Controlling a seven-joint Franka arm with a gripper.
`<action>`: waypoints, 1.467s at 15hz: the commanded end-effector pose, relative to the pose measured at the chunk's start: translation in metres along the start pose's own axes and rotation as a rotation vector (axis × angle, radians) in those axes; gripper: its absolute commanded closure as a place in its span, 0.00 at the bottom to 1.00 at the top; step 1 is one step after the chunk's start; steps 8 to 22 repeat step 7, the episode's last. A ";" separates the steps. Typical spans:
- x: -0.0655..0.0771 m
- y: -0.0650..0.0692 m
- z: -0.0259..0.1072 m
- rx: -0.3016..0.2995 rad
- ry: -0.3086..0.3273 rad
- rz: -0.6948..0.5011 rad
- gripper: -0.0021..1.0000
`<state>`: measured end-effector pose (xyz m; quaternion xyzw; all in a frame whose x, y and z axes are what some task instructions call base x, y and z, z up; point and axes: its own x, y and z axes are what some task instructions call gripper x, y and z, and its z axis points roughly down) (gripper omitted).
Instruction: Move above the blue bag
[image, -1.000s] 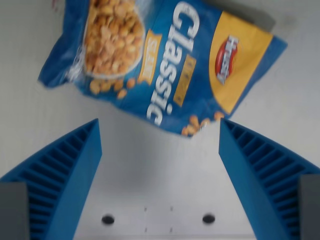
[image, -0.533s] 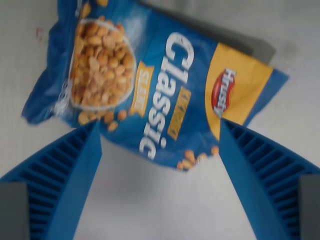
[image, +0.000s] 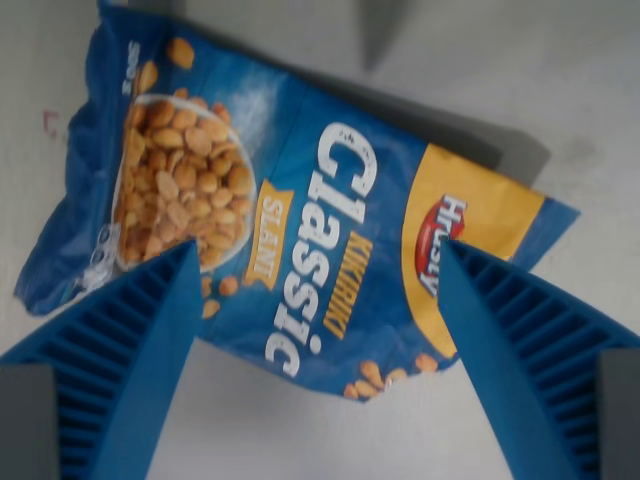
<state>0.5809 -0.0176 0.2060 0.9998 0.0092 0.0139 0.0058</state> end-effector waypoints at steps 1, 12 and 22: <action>0.008 0.005 0.002 0.013 -0.004 -0.021 0.00; 0.010 0.005 0.006 0.016 -0.005 -0.021 0.00; 0.010 0.005 0.006 0.016 -0.005 -0.021 0.00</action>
